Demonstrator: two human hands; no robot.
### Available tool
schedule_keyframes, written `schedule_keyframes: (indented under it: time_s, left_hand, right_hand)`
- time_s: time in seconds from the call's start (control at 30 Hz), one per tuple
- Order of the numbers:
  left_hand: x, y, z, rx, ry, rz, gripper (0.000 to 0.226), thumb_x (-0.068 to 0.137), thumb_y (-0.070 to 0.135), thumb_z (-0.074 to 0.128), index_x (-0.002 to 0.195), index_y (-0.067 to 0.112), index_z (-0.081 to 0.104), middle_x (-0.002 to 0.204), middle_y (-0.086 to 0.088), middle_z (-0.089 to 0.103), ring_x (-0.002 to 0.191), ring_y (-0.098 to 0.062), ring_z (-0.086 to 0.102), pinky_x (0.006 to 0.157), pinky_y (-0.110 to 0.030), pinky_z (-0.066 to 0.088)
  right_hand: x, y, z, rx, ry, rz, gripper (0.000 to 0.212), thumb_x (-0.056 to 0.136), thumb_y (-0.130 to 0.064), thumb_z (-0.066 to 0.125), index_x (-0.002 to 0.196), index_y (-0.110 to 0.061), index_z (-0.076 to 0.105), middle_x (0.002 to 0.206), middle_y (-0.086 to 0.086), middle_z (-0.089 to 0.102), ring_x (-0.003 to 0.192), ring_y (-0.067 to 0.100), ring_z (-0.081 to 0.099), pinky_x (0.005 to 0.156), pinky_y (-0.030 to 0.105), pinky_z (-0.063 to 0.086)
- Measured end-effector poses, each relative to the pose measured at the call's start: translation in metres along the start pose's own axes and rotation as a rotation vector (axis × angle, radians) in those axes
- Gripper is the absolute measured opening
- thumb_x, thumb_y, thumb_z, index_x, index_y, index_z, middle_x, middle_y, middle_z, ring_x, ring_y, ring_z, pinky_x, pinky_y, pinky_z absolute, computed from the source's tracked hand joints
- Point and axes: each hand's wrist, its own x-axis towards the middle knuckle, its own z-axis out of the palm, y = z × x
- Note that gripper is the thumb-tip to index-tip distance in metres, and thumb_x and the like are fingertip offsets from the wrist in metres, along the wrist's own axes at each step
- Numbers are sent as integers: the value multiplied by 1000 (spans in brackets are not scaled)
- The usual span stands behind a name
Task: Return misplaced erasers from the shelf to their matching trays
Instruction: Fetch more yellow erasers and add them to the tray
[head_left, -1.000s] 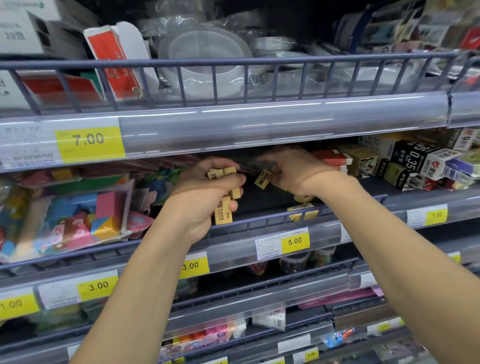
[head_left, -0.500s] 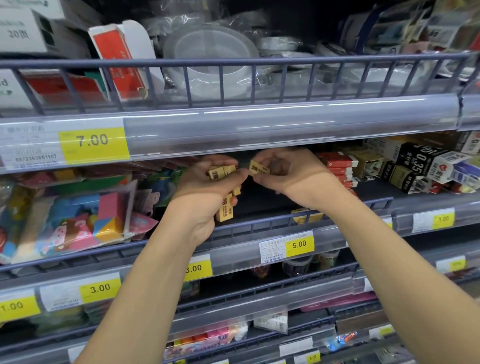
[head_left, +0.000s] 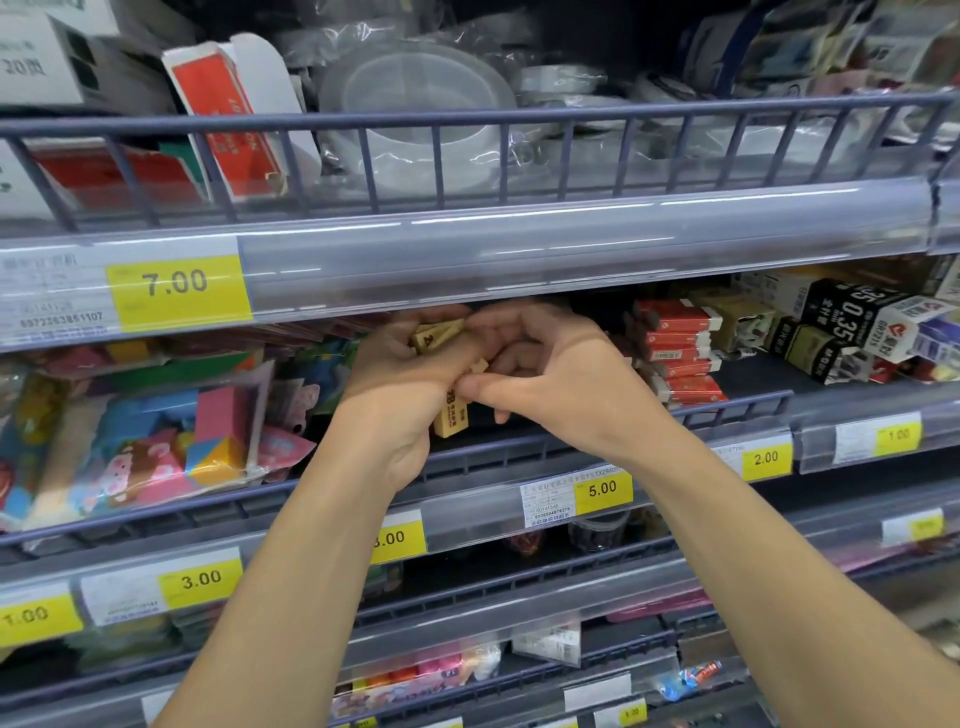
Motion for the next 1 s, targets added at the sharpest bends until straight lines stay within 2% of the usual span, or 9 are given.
schedule_keyframes:
  time_s: [0.13, 0.2, 0.3, 0.37, 0.5, 0.67, 0.8, 0.9, 1.0]
  left_hand:
    - [3, 3, -2, -134, 86, -21, 46, 89, 0, 70, 55, 31, 76, 60, 0, 70, 51, -15, 63, 48, -26, 48]
    - [4, 6, -1, -215, 98, -28, 55, 89, -5, 66, 46, 30, 72, 53, -3, 64, 43, -15, 55, 46, -23, 42]
    - [7, 6, 0, -276, 109, -16, 57, 88, -7, 67, 41, 26, 70, 49, -3, 63, 40, -14, 57, 42, -23, 46]
    - [8, 5, -1, -284, 99, 4, 57, 87, -8, 67, 41, 25, 71, 49, -2, 64, 43, -14, 61, 44, -24, 49]
    - [8, 3, -6, -350, 71, 47, 49, 86, -14, 67, 49, 18, 74, 59, -5, 71, 59, -19, 72, 60, -31, 62]
    - [8, 1, -6, -401, 13, 73, 50, 89, -16, 66, 54, 19, 78, 68, -3, 77, 71, -18, 78, 70, -39, 65]
    - [5, 0, -4, -344, -71, 68, 44, 96, -2, 65, 61, 19, 82, 80, -6, 80, 78, -18, 79, 67, -32, 64]
    - [2, 1, -5, -258, -79, 102, 47, 101, 3, 61, 65, 24, 83, 81, -2, 80, 78, -17, 78, 67, -30, 63]
    - [2, -4, -2, -207, -71, 101, 29, 97, 12, 69, 74, 21, 82, 87, -8, 81, 86, -25, 79, 69, -37, 64]
  right_hand:
    - [1, 4, 0, -172, -26, 184, 50, 60, -50, 85, 100, -34, 60, 89, -6, 70, 71, 13, 70, 58, 36, 60]
    - [3, 1, 4, -171, -67, 221, 44, 66, -42, 87, 98, -30, 60, 88, -6, 70, 66, 12, 72, 61, 33, 61]
    - [8, -1, 15, 20, -49, 248, 34, 74, -18, 87, 96, -15, 61, 76, 0, 75, 70, 24, 76, 73, 48, 63]
    - [9, -2, 19, 85, -42, 248, 32, 76, -12, 86, 95, -12, 60, 71, 1, 75, 71, 29, 76, 76, 53, 61]
    - [8, -2, 11, 39, -5, 261, 30, 77, -15, 86, 94, -15, 61, 71, 0, 75, 59, 19, 72, 61, 35, 62]
    - [9, -3, -7, 138, 156, 179, 23, 82, -11, 82, 98, -7, 67, 77, 7, 75, 63, 24, 71, 61, 32, 59]
    - [11, -3, 1, 170, 205, 96, 28, 82, -11, 82, 104, 1, 69, 87, 14, 75, 65, 25, 69, 58, 34, 58]
    - [9, 0, 6, 108, 211, 69, 23, 83, -19, 82, 100, -8, 73, 86, 3, 76, 66, 11, 67, 53, 25, 51]
    - [6, 3, 9, 44, 212, 19, 10, 84, -22, 80, 93, -19, 76, 84, -5, 76, 76, 6, 70, 68, 26, 57]
